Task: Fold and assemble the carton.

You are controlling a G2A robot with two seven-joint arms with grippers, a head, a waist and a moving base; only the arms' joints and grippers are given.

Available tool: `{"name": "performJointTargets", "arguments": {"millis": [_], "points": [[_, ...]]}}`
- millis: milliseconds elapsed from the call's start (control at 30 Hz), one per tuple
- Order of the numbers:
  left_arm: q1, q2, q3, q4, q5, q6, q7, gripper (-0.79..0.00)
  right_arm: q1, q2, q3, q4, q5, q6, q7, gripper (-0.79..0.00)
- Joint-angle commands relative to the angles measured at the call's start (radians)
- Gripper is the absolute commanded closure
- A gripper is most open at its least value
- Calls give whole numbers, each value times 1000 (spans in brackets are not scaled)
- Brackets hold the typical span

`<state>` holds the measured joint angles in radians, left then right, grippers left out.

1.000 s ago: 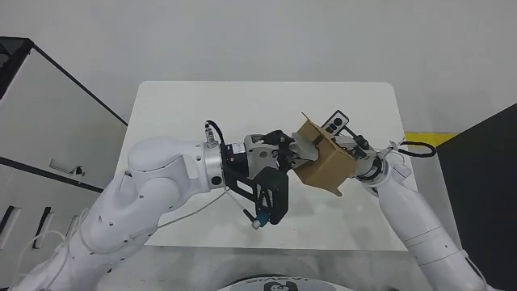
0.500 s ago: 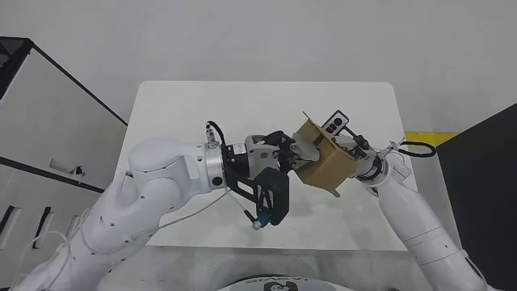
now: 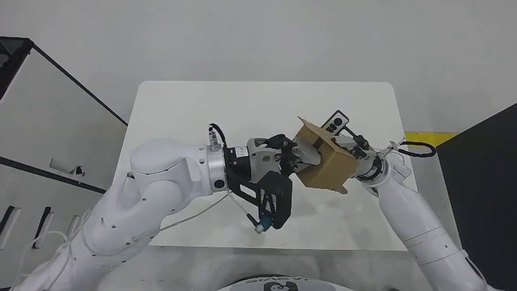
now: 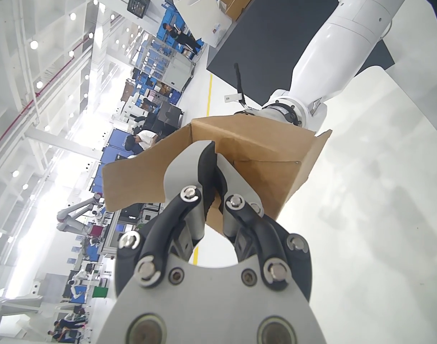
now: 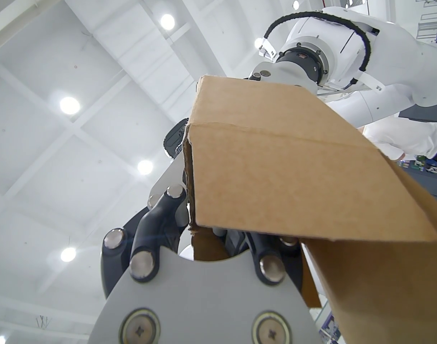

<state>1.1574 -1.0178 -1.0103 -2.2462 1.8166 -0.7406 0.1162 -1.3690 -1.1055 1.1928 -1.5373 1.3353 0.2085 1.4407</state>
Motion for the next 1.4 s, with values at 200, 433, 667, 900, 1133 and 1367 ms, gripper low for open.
{"name": "performJointTargets", "arguments": {"millis": [200,433,667,900,1133,1367], "points": [[6,-2,-18,-3,-12,32,-6,0,0,0,0,0,0,0,0,0],[3,-2,-2,-6,0,2,2,0,0,0,0,0,0,0,0,0],[-3,-4,7,-3,1,-7,0,0,0,0,0,0,0,0,0,0],[3,-5,-14,3,-27,16,0,0,0,0,0,0,0,0,0,0],[22,3,-89,-7,-56,20,10,0,0,0,0,0,0,0,0,0],[63,7,-161,-12,-113,70,31,0,0,0,0,0,0,0,0,0]]}}
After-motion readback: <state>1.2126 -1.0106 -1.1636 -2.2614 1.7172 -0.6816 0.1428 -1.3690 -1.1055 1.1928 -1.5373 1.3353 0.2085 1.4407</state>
